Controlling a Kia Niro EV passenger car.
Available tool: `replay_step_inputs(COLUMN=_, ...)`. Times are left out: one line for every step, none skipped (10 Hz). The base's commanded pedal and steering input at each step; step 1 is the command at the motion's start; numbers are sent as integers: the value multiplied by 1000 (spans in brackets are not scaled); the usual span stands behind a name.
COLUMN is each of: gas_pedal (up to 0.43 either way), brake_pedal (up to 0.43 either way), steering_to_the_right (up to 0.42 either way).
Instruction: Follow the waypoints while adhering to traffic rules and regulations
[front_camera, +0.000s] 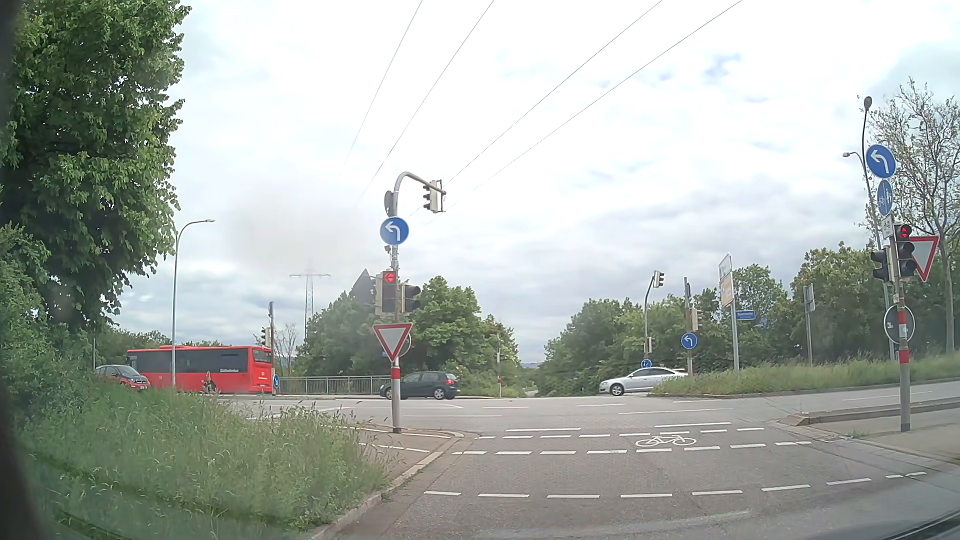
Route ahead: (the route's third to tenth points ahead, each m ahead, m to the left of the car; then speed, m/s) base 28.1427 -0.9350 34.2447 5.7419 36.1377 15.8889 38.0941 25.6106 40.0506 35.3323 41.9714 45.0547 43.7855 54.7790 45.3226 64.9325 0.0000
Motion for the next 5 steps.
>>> replay_step_inputs(gas_pedal=0, brake_pedal=244, steering_to_the_right=-4)
replay_step_inputs(gas_pedal=0, brake_pedal=244, steering_to_the_right=-4)
replay_step_inputs(gas_pedal=0, brake_pedal=244, steering_to_the_right=-4)
replay_step_inputs(gas_pedal=0, brake_pedal=244, steering_to_the_right=-4)
replay_step_inputs(gas_pedal=0, brake_pedal=244, steering_to_the_right=-4)
